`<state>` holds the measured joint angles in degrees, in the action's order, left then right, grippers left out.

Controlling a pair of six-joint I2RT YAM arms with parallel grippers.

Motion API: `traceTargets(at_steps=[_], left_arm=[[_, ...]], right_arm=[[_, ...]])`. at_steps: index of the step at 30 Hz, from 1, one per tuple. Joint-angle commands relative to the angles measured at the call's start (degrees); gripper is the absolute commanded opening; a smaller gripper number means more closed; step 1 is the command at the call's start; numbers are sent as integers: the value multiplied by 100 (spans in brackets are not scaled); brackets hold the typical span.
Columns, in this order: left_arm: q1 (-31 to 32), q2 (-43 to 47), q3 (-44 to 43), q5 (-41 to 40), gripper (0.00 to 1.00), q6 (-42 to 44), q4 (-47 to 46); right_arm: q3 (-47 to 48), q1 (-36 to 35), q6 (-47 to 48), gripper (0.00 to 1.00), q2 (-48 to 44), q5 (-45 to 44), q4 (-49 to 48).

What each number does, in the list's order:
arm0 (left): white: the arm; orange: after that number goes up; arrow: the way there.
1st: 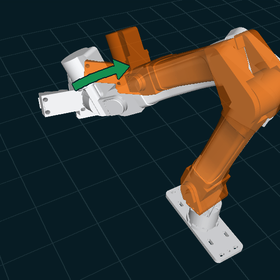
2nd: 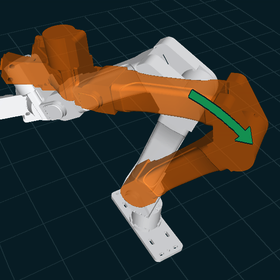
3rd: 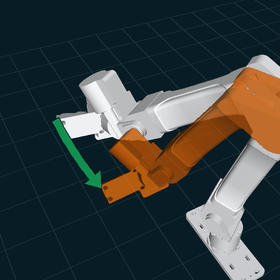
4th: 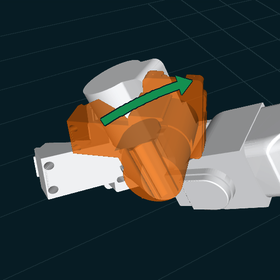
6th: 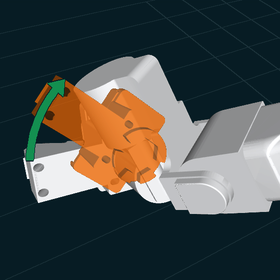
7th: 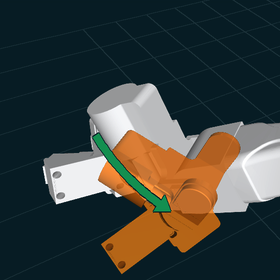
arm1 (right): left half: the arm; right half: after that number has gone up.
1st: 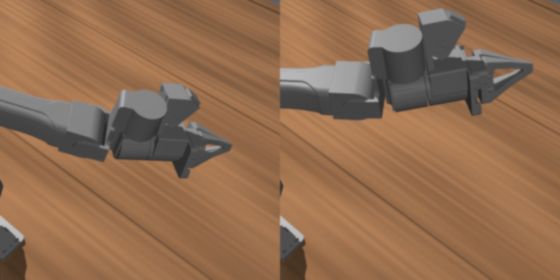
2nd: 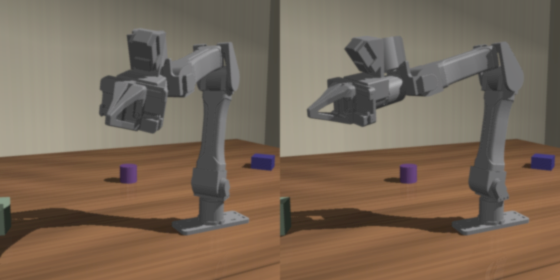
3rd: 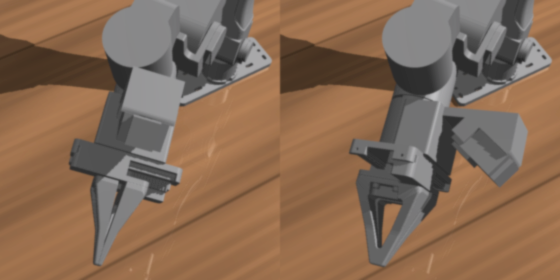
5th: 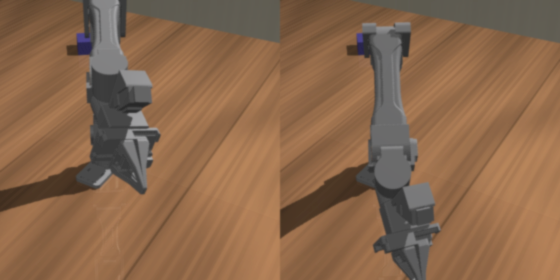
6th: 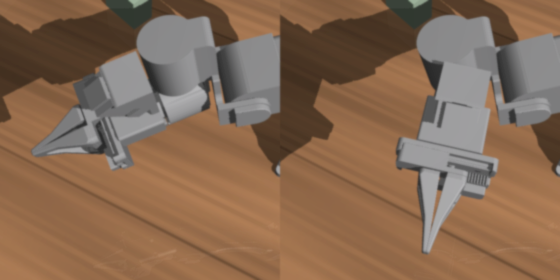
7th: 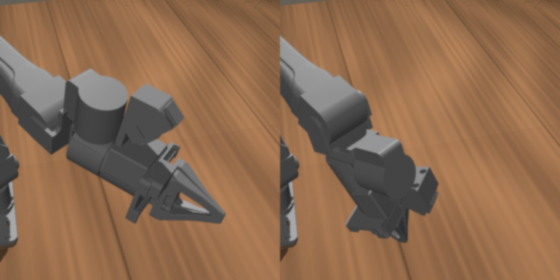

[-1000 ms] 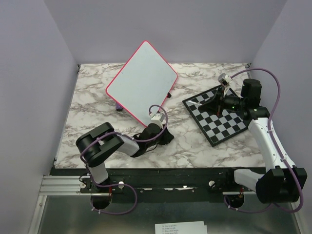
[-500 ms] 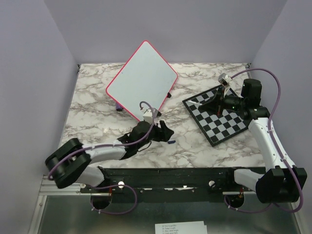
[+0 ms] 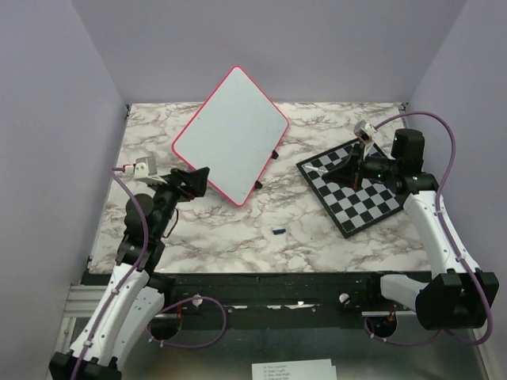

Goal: Write a sentence on the whiteboard
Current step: Pick up the whiteboard from the whiteboard stand.

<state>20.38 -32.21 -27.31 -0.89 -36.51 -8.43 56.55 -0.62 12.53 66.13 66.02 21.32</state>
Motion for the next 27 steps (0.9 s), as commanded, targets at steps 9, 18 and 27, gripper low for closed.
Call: traceTargets(at_steps=[9, 18, 27], left_arm=[[-2267, -1094, 375, 2989, 92, -1148, -1054], [-2275, -2246, 841, 2568, 86, -1236, -2505], [-2275, -2667, 701, 1890, 86, -919, -3199]], right_arm=[[101, 36, 153, 0, 75, 333, 223], [145, 36, 249, 1, 163, 500, 337], [172, 36, 302, 0, 278, 667, 417]])
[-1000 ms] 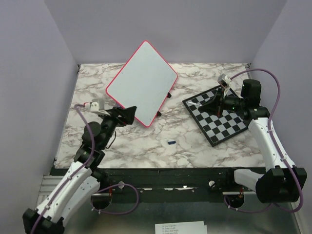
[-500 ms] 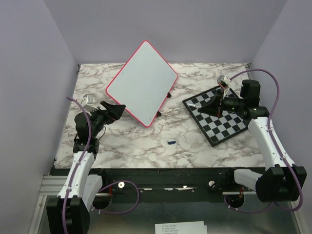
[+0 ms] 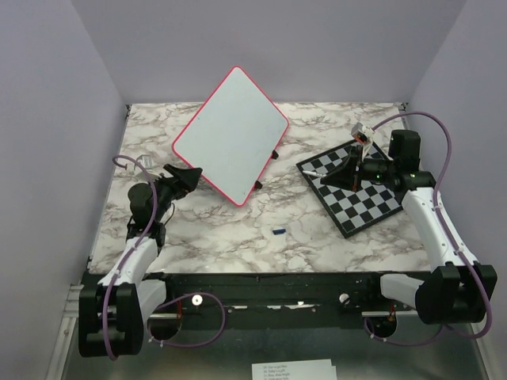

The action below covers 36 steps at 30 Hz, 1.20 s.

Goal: Write a sentence on the whiteboard
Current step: Pick up the whiteboard from the whiteboard stand.

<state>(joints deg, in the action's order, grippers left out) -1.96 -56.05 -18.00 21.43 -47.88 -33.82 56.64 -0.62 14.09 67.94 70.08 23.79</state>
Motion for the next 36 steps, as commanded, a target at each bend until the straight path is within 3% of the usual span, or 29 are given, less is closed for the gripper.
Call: traceTargets(at_steps=[1, 11, 16, 20, 27, 29, 31, 32, 33, 34, 36], left_arm=[[-42, -501, -274, -324, 86, 200, -748], [-42, -1557, -1073, -245, 89, 288, -1355], [-103, -1952, -1302, 71, 76, 323, -1504], [-226, -2164, -1320, 299, 73, 191, -1759], [-428, -2603, -1425, 652, 57, -99, -2356], [-437, -2726, -1443, 704, 50, -116, -2523], [-437, -2875, -1504, 888, 37, -117, -2655], [-437, -2928, -1557, 959, 28, -134, -2699], [-437, -2981, -1566, 1012, 7, -212, -2839], [-446, -3008, -1566, 1021, 0, -231, -2858], [-455, -2973, -1575, 977, 0, -170, -2893]], right_arm=[[172, 36, 147, 1, 105, 269, 170], [172, 45, 191, 1, 167, 339, 214], [172, 36, 200, 1, 167, 339, 231], [181, 36, 209, 0, 176, 357, 231], [181, 36, 217, 1, 184, 366, 249], [181, 36, 226, 1, 176, 357, 249], [181, 36, 235, 1, 184, 357, 258], [181, 36, 235, 1, 184, 357, 258], [189, 45, 235, 0, 193, 357, 258], [189, 36, 244, 1, 184, 357, 258], [189, 36, 252, 1, 175, 357, 275]])
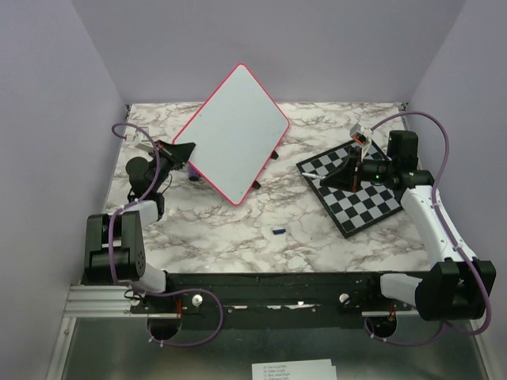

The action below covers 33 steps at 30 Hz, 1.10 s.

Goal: Write a sentence on the whiteboard
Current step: Pick up the whiteboard from the whiteboard stand.

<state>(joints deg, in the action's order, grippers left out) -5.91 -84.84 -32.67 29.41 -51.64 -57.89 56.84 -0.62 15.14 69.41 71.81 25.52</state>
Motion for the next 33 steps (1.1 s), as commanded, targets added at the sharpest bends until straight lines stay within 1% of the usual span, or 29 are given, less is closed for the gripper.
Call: traceTargets(at_steps=[1, 4, 8, 10, 14, 16, 21, 26, 29, 33], left_arm=[[-50, 19, -135, 153, 0, 276, -434], [-50, 273, -310, 170, 0, 609, -232], [-50, 477, -924, 415, 0, 979, 339], [-50, 433, -1127, 487, 0, 980, 506], [-50, 336, -1654, 636, 0, 796, 734], [-50, 267, -1795, 671, 0, 586, 814], [-42, 117, -2314, 645, 0, 119, 927], [116, -15, -2990, 575, 0, 110, 1446], [239, -50, -3254, 575, 0, 49, 1543], [459, -33, -3395, 557, 0, -57, 1544]], right_arm=[[170, 36, 148, 0, 29, 184, 102], [170, 36, 156, 1, 29, 193, 111], [170, 36, 165, 1, 29, 193, 120], [170, 36, 174, 1, 29, 193, 120], [178, 36, 218, 1, 20, 175, 155], [178, 158, 227, 1, 20, 167, 155], [170, 159, 235, 1, 47, 132, 164], [178, 159, 253, 0, 47, 114, 173], [196, 159, 279, 1, 47, 123, 199], [240, 176, 376, 1, 12, 114, 322]])
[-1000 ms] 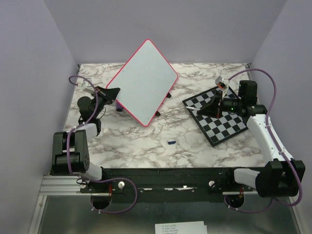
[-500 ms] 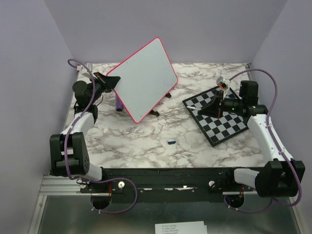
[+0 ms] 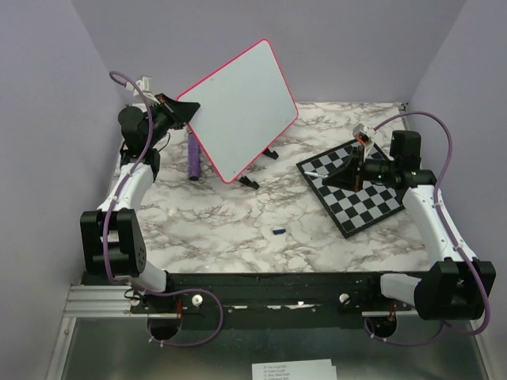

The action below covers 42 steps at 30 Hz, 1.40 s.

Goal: Write a sentence on the whiteboard
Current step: Pick up the whiteboard from the whiteboard stand, then hold the whiteboard at the center of the board.

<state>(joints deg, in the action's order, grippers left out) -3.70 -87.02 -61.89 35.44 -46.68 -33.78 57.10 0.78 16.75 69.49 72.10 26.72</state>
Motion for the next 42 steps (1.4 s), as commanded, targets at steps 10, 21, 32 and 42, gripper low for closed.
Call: traceTargets(at_steps=[10, 21, 32, 42], left_arm=[[362, 756, 168, 94, 0, -965, -1561], [1082, 1231, 1029, -2, 0, -966, -1834], [1863, 1530, 1495, -581, 0, -641, -1685], [2330, 1583, 1610, -1012, 0, -667, -1597]], right_arm=[[512, 72, 882, 0, -287, 217, 922], [933, 72, 1646, 1, -832, 42, 2202], [1752, 72, 2174, 1, -1184, -538, 3892], [1699, 151, 2859, 1, -1456, -697, 4693]])
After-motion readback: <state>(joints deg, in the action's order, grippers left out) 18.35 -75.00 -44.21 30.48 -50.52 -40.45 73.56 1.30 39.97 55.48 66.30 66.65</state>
